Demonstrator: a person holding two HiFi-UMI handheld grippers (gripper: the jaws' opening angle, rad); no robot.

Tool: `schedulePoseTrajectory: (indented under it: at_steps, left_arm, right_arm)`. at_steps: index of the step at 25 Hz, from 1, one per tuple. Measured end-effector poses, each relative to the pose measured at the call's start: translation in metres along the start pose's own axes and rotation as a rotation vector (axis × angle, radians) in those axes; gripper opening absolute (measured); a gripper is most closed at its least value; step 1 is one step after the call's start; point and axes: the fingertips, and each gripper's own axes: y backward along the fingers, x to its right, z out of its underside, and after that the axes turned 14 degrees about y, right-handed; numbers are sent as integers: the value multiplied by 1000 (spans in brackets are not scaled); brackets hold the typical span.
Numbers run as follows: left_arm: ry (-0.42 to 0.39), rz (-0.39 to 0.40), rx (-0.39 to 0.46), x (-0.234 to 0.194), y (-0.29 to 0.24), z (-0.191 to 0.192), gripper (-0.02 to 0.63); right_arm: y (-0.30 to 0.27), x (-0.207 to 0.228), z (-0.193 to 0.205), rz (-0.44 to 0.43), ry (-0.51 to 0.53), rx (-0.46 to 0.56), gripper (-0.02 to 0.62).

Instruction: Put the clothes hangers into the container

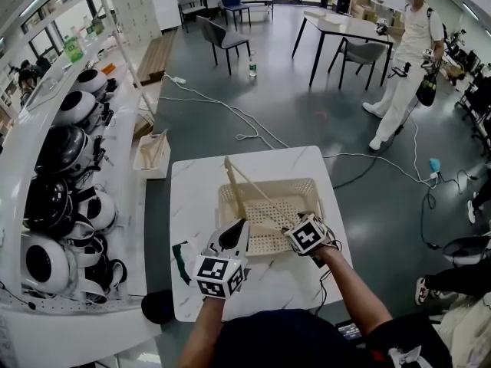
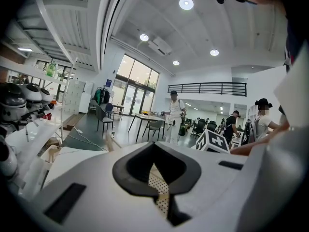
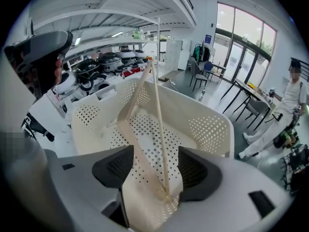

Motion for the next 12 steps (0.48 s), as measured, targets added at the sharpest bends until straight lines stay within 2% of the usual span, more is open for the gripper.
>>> schedulePoseTrajectory:
  at_steps: [12]
  left_arm:
    - [-5, -6, -3, -1, 1, 2, 2]
  right_arm:
    - [5, 2, -4, 2, -58, 34, 272]
